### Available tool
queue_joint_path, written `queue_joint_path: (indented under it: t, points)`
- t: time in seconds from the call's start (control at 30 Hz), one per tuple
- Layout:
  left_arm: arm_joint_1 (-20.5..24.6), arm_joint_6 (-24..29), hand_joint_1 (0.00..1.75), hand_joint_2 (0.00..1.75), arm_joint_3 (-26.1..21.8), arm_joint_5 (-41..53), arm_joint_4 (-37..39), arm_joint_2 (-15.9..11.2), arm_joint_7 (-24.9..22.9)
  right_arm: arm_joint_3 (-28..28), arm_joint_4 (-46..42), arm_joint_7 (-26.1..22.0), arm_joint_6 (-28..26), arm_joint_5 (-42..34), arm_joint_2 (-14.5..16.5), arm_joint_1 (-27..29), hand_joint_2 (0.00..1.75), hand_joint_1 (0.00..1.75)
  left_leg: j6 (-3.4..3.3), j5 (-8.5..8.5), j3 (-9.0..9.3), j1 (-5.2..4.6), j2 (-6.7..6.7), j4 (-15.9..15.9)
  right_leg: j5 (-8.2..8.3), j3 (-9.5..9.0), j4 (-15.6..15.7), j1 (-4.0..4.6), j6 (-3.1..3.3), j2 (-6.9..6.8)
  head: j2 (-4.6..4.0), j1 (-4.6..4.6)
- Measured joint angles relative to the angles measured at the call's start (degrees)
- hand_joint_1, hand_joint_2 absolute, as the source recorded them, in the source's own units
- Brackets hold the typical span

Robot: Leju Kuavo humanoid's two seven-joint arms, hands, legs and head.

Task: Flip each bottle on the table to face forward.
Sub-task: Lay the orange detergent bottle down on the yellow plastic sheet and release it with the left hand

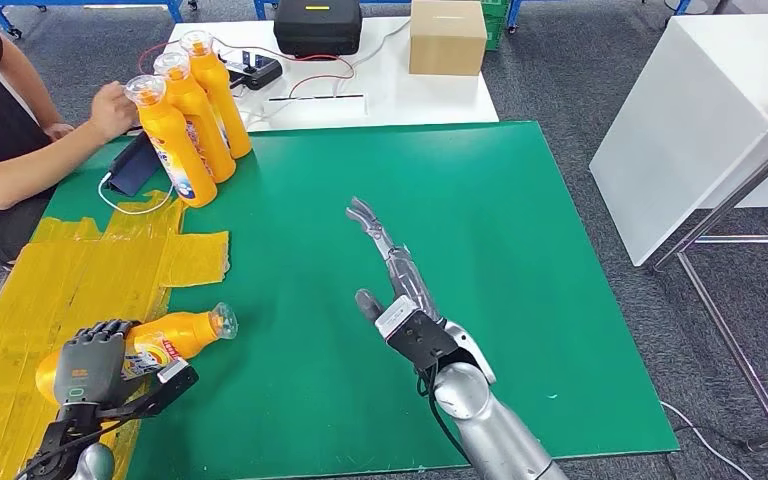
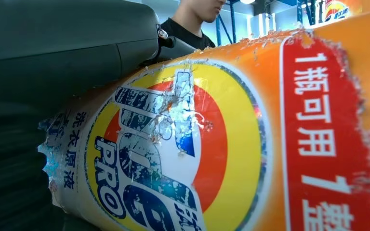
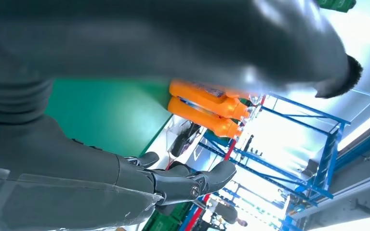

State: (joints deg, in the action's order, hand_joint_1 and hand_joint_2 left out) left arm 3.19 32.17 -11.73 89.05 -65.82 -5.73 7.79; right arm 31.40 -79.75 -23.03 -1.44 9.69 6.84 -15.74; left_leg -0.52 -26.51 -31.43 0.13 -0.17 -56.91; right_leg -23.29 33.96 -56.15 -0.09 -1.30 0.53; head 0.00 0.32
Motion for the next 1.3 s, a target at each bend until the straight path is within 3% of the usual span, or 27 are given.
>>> queue_joint_path:
  t: [0.13, 0.17, 0.37, 0.5, 0.8, 0.93, 1.03, 1.2, 1.3]
  points:
    - [1.6, -1.7, 0.06, 1.75, 1.0, 0.4, 1.8, -0.8, -0.9, 0.0, -0.2, 0.3, 0.2, -0.1, 0.0, 0.0, 0.00, 0.00, 0.00, 0.00, 0.11, -0.01, -0.03, 0.0, 0.00, -0.13, 0.0, -0.01, 0.00, -0.04, 0.00, -0.01]
    - [1.8, -1.9, 0.00, 1.75, 1.1, 0.5, 2.1, -0.9, -1.0, 0.0, -0.2, 0.3, 0.2, -0.1, 0.0, 0.0, 0.00, 0.00, 0.00, 0.00, 0.12, -0.01, -0.03, 0.0, 0.00, -0.15, 0.0, -0.01, 0.00, -0.04, 0.00, 0.00]
    - [2.4, -3.1, 0.00, 1.75, 2.2, 0.1, 3.3, -1.6, -1.4, 0.0, -0.3, 0.4, 0.3, -0.2, 0.0, 0.0, 0.00, 0.00, 0.05, 0.05, 0.23, 0.00, -0.04, 0.0, 0.00, -0.26, 0.0, -0.01, 0.01, -0.05, 0.01, -0.01]
    - [2.1, -1.0, 0.00, 0.00, 2.7, -0.6, 3.2, -1.6, -1.1, 0.0, -0.3, 0.4, 0.4, -0.2, 0.0, 0.0, 0.00, 0.00, 0.09, 0.11, 0.27, 0.01, -0.03, 0.0, 0.02, -0.28, 0.0, 0.00, 0.02, -0.04, 0.00, -0.01]
    - [-1.0, 6.7, 0.00, 0.00, 3.6, -1.1, -2.0, -0.3, 0.8, 0.0, -0.3, 0.6, 0.6, 0.0, -0.4, 0.0, 0.00, 0.00, 0.07, 0.15, 0.04, 0.01, -0.01, 0.0, 0.03, -0.04, 0.0, 0.00, 0.01, -0.03, 0.00, 0.01]
    - [-3.8, 8.1, 0.00, 0.00, 1.8, -3.1, -14.4, 3.5, 8.2, 0.1, -0.1, 0.4, 0.3, 0.7, -0.7, 0.1, 0.00, 0.00, 0.05, 0.13, -0.11, -0.03, -0.08, 0.0, 0.02, 0.03, 0.0, -0.03, -0.01, -0.08, 0.01, 0.01]
    - [-4.8, 8.2, 0.00, 0.00, 0.2, -4.0, -21.3, 6.2, 11.0, 0.2, 0.1, 0.3, 0.1, 0.9, -0.8, 0.2, 0.00, 0.00, 0.04, 0.11, -0.13, -0.03, -0.07, 0.0, 0.02, 0.05, 0.0, -0.05, -0.01, -0.08, 0.00, 0.00]
    - [-5.6, 8.2, 0.00, 0.00, -1.4, -4.4, -27.0, 8.4, 12.8, 0.2, 0.1, 0.3, 0.1, 1.0, -0.8, 0.4, 0.00, 0.00, 0.04, 0.10, -0.13, -0.01, -0.08, 0.0, 0.02, 0.07, 0.0, -0.02, -0.01, -0.08, 0.00, -0.01]
    - [-5.7, 8.2, 0.00, 0.00, -3.0, -6.4, -28.9, 10.4, 17.9, 0.2, 0.2, 0.2, -0.1, 1.0, -0.8, 0.5, 0.00, 0.00, 0.05, 0.10, -0.11, 0.02, -0.07, 0.0, 0.02, 0.06, 0.0, 0.00, -0.01, -0.08, 0.00, -0.01]
